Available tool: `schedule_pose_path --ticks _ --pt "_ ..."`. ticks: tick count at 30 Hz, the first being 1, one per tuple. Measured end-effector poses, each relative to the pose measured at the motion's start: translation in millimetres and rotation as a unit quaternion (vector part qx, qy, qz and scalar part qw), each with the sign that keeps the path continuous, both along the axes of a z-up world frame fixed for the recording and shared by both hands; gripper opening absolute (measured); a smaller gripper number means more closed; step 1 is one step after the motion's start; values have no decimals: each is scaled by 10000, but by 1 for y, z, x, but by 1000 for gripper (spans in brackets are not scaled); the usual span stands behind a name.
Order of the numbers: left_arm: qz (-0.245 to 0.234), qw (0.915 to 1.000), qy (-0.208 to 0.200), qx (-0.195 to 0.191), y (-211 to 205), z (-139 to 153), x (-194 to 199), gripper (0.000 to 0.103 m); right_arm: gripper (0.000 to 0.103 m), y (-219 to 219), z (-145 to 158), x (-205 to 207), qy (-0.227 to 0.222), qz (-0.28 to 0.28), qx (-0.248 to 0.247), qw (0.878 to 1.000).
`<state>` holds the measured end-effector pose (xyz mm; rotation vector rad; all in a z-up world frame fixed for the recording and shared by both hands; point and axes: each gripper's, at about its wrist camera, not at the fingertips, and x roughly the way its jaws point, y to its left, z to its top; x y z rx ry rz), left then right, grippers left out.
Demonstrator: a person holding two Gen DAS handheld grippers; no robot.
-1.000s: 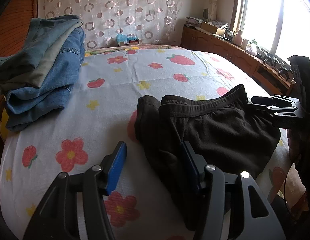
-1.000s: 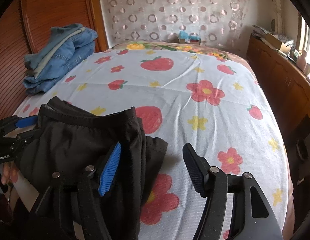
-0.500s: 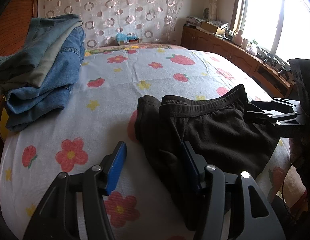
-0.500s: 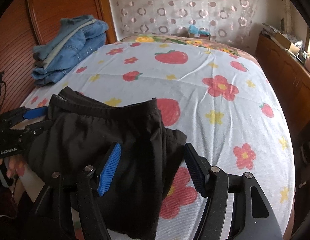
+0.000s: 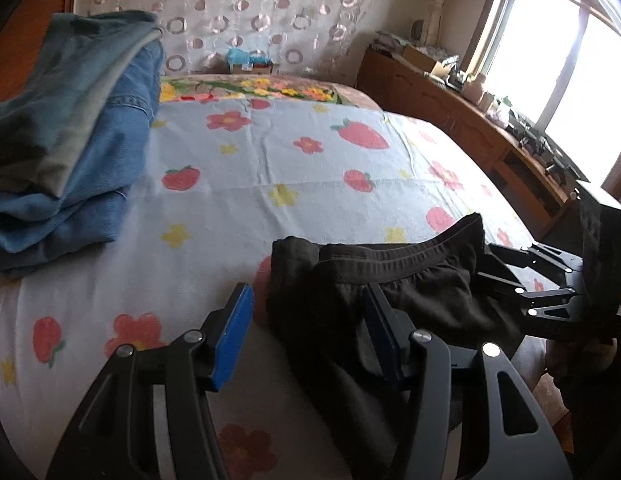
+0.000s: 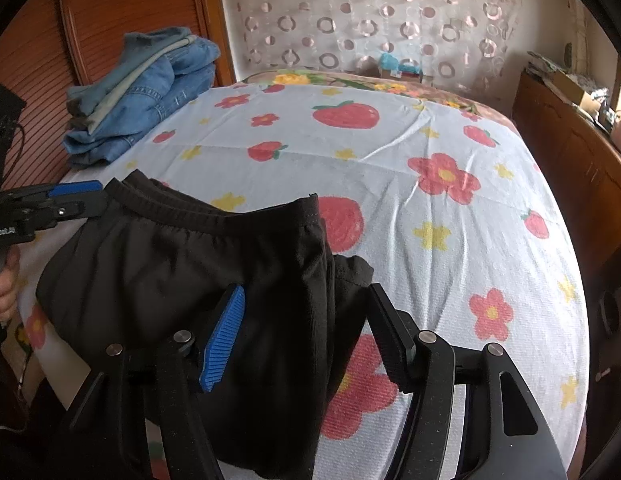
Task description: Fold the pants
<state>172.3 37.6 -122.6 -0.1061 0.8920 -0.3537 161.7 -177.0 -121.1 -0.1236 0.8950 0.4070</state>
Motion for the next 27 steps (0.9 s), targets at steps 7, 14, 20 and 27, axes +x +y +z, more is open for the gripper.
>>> schedule_pose_path --ticks 7,14,20,27 --pt "-83 9999 139 53 -6 -10 8 56 55 0 1 0 -3 -13 66 10000" --pt "-342 9994 -20 45 -9 -11 5 33 22 3 1 -1 45 261 212 9994" --pt "-420 9984 -365 -123 -10 4 -10 9 10 2 7 -5 -36 264 376 9989" --pt "-458 9955 -764 -320 -10 34 -30 9 9 0 32 -22 -475 211 518 9973"
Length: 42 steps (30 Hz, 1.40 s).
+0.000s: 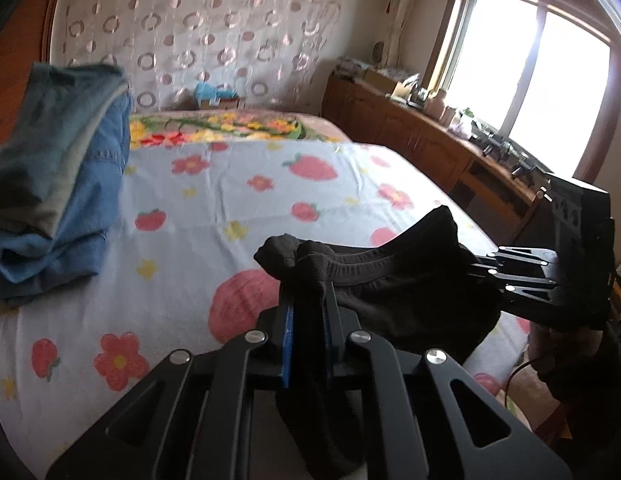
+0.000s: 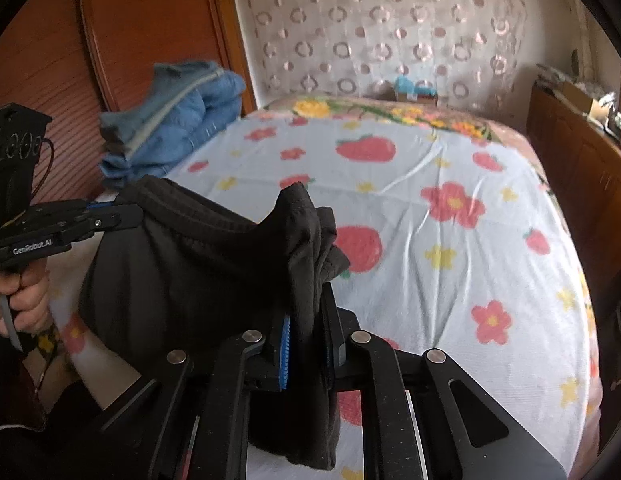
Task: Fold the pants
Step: 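Lift the folded black pants with both tools and carry them toward the jeans stack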
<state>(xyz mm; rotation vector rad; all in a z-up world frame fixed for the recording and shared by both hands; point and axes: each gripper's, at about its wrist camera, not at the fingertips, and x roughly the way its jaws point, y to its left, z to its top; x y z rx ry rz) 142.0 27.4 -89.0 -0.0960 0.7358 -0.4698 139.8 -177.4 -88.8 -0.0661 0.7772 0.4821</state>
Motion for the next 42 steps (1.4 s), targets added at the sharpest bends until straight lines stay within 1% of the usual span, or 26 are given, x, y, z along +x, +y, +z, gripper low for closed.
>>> schedule_pose_path --ticks 3,7,11,17,26,33,38,42 --pt "19 9998 -212 6 -1 13 -8 9 9 -1 12 -6 -178 -20 62 9998" --pt "45 9991 -401 -113 2 28 -15 9 9 -4 32 -14 -421 -25 105 9991" --pt "54 9979 -625 -127 3 44 -21 9 9 -3 49 -22 -640 7 126 9979" --pt "60 9957 -917 -154 7 66 -29 9 9 0 78 -38 -1122 -9 190 9935" --pt "104 9916 -1284 -121 13 98 -42 9 9 5 112 -49 -1480 100 196 9887" --pt "164 9887 -1486 -48 19 113 -48 9 9 11 125 -52 -1633 182 189 9862" --pt "222 9889 -1468 -9 25 111 -45 9 9 19 126 -47 -1645 250 152 9860" --pt "328 9894 -1415 48 33 106 -37 9 9 32 124 -35 -1607 362 123 9863"
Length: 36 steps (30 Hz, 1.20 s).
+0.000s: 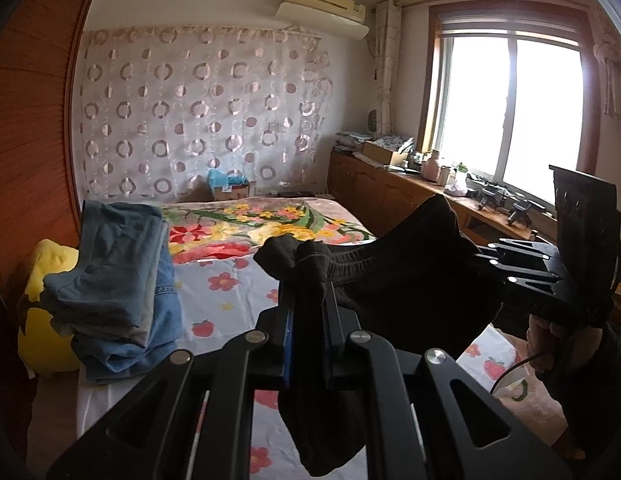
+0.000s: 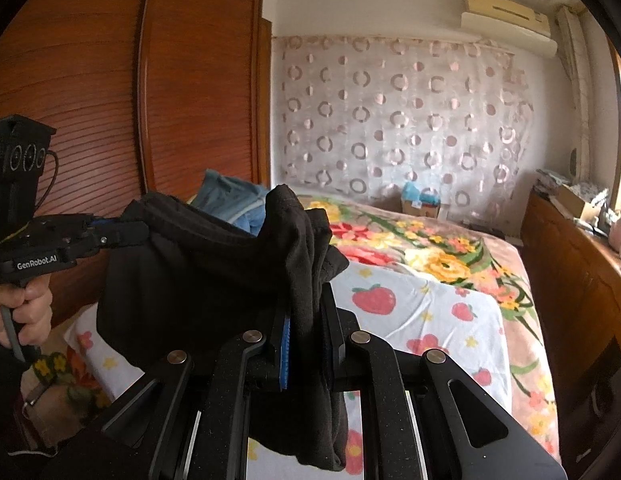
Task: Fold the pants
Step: 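Lift the folded black pants with both tools and carry them toward the jeans stack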
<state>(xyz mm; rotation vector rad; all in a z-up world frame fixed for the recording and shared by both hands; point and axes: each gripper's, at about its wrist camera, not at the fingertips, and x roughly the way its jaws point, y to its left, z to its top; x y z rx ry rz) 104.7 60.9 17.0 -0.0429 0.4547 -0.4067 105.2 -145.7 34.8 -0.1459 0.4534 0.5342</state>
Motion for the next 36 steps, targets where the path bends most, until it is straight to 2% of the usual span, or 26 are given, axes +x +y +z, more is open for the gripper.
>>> schedule_pose_path --ticks 12,20,32,36 --pt "458 9987 224 -48 44 -16 39 9 9 49 -9 61 140 405 -166 9989" --pt "671 9974 250 -30 68 -13 66 9 9 78 -6 102 185 619 -204 9977" --pt "1021 9947 142 43 105 -1 108 9 9 115 4 161 -4 873 -191 9960" --pt "1144 9934 57 -5 112 1 115 9 9 130 10 178 -205 899 -207 9955"
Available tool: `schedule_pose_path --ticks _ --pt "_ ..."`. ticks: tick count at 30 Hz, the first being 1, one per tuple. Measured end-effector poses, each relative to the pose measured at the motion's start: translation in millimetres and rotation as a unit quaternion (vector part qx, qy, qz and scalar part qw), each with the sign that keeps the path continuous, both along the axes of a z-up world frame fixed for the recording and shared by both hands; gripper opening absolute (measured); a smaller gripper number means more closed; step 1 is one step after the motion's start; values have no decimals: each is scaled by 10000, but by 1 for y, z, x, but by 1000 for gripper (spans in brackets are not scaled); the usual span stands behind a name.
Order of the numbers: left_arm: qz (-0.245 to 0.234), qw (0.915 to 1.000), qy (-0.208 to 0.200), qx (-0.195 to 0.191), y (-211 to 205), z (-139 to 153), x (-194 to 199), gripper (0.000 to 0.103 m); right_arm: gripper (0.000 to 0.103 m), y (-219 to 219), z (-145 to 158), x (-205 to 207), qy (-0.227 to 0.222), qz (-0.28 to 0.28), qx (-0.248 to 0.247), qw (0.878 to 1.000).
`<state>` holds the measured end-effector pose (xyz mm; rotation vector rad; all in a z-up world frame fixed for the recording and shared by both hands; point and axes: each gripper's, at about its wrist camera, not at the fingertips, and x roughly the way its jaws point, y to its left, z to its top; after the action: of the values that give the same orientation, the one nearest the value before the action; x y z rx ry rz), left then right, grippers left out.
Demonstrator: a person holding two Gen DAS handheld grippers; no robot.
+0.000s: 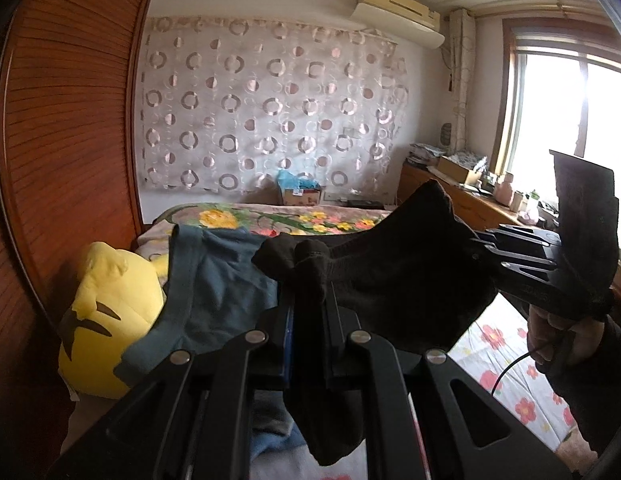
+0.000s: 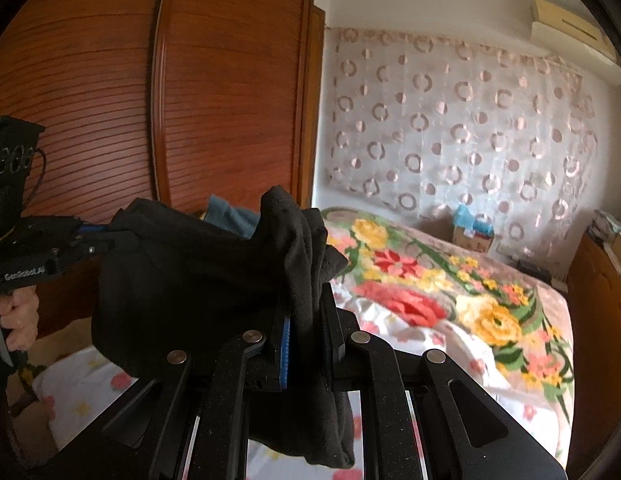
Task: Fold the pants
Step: 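Lift the folded black pants with both tools and carry them toward the jeans stack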
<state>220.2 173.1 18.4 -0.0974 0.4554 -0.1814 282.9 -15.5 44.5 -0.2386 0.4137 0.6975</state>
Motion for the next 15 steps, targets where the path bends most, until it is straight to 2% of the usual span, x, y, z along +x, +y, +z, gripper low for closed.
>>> schedule_pose_path --ticks 6,15 --pt "258 9995 -78 -187 16 -6 2 9 9 27 5 28 -207 222 -24 9995" --pt "508 9976 -191 -424 39 -3 -4 9 9 74 15 43 -657 755 -94 9949"
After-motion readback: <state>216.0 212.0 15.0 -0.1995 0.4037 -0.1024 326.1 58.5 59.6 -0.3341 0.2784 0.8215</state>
